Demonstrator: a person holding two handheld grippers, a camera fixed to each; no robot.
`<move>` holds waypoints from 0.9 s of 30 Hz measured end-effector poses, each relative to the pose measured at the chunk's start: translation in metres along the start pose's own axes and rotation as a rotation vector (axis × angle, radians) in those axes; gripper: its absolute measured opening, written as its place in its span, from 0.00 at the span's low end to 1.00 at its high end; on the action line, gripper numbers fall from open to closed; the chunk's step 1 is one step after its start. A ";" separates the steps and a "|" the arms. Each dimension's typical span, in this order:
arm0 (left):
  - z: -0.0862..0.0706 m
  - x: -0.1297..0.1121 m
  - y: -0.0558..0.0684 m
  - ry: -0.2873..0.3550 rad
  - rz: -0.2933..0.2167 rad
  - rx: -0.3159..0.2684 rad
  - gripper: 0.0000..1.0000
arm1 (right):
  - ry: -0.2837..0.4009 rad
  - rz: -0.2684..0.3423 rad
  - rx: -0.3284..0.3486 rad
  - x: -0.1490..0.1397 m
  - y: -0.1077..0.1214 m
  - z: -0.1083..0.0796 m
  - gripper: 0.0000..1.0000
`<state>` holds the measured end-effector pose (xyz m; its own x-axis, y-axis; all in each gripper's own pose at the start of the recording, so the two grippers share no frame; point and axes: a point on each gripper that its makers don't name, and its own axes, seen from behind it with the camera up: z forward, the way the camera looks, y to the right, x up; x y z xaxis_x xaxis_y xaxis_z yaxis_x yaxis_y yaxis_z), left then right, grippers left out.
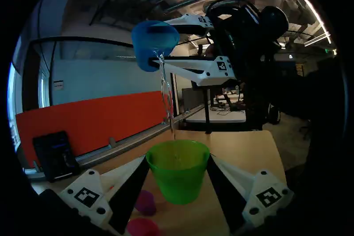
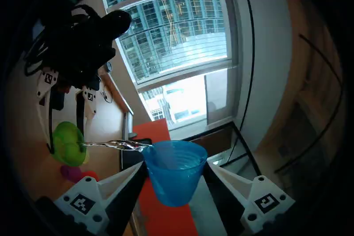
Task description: Pour water
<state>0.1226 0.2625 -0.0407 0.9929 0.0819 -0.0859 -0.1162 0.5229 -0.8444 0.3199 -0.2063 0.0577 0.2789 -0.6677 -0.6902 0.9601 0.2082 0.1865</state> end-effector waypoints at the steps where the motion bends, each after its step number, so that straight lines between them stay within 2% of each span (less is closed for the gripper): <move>1: 0.000 0.000 0.000 0.000 0.000 0.000 0.87 | 0.000 -0.005 -0.001 0.000 0.001 0.000 0.89; 27: 0.004 0.002 0.006 -0.004 0.000 -0.008 0.87 | -0.001 -0.163 -0.026 0.011 0.015 0.005 0.89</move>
<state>0.1236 0.2690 -0.0444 0.9928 0.0856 -0.0839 -0.1162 0.5159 -0.8487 0.3375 -0.2140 0.0562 0.1197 -0.6949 -0.7091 0.9918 0.1159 0.0538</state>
